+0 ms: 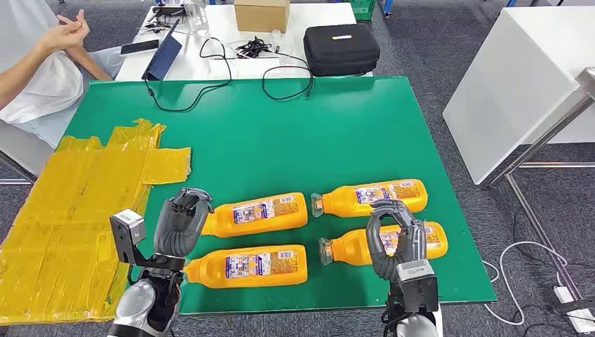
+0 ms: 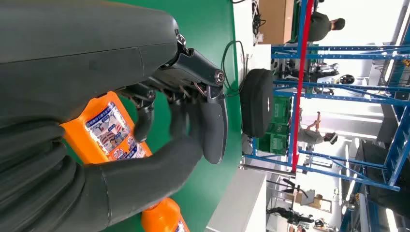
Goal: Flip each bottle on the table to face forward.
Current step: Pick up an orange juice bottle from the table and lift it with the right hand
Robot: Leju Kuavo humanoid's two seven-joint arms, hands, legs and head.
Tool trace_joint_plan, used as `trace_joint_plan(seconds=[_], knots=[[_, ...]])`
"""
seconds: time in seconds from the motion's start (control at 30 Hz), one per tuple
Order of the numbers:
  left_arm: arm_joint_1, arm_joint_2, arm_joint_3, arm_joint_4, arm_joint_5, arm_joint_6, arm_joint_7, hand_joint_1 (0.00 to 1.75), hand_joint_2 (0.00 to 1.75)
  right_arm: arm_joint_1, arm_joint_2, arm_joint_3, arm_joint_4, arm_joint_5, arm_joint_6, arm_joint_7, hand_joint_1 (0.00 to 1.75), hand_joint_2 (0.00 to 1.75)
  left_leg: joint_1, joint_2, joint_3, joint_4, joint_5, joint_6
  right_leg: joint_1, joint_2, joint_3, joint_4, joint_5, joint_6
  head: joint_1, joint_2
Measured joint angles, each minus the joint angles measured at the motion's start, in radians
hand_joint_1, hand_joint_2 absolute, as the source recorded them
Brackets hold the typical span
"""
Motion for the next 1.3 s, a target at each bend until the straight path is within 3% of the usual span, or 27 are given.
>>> trace_joint_plan(seconds=[0.1,0.23,0.43,0.47,0.57,0.6,0.93,1.3], knots=[[0.007,-0.004,-0.002,0.0,-0.051,0.036,-0.012,1.75,1.75,0.001,0.004,0.003,0.005,-0.026,0.037,0.007,1.61,1.75,0.0,0.0,0.0,0.0,0.0,0.0,0.0,0.0,0.001,0.0,0.0,0.0,0.0,0.0],[0.081,-0.043,-0.045,0.012,-0.278,0.182,-0.115,1.75,1.75,0.007,0.049,0.052,0.093,-0.066,0.111,-0.051,1.63,1.75,0.0,0.001,0.001,0.0,-0.002,-0.002,0.0,0.001,0.0,0.0,-0.001,0.0,0.0,0.0],[0.126,-0.066,-0.089,0.03,-0.303,0.219,-0.139,1.75,1.75,0.007,0.075,0.107,0.174,-0.09,0.093,-0.076,1.74,1.75,0.0,-0.001,0.001,0.0,-0.002,-0.002,0.0,0.0,0.001,0.0,-0.003,0.001,0.0,0.0],[0.127,-0.066,-0.091,0.03,-0.302,0.22,-0.138,1.6,1.75,0.007,0.075,0.112,0.179,-0.092,0.093,-0.074,1.6,1.75,0.0,-0.001,0.001,0.0,-0.002,-0.002,0.0,0.0,0.001,0.0,-0.003,0.001,0.0,0.0],[0.127,-0.066,-0.096,0.03,-0.301,0.219,-0.135,0.29,1.75,0.006,0.075,0.122,0.19,-0.092,0.093,-0.066,0.31,1.75,0.0,-0.001,0.001,0.0,-0.002,-0.002,0.0,0.0,0.001,0.0,-0.002,0.001,0.0,0.0],[0.127,-0.066,-0.098,0.03,-0.301,0.219,-0.134,0.0,1.75,0.004,0.075,0.125,0.193,-0.09,0.093,-0.061,0.0,1.75,0.0,-0.001,0.001,0.0,-0.002,-0.002,0.0,0.0,0.001,0.0,-0.002,0.001,0.0,0.0],[0.117,-0.069,-0.099,0.03,-0.284,0.213,-0.121,0.0,1.75,-0.051,0.072,0.161,0.216,0.072,-0.007,0.015,0.0,1.75,0.0,0.0,0.001,0.0,-0.001,-0.001,0.0,0.0,0.001,0.0,-0.002,0.001,0.0,0.0],[0.054,-0.067,-0.06,0.035,-0.263,0.183,-0.113,0.0,1.75,-0.253,0.021,0.205,0.288,0.358,-0.071,0.209,0.0,1.75,0.0,0.0,0.001,0.0,0.001,0.001,0.0,0.0,0.002,0.0,-0.001,0.001,0.0,0.0]])
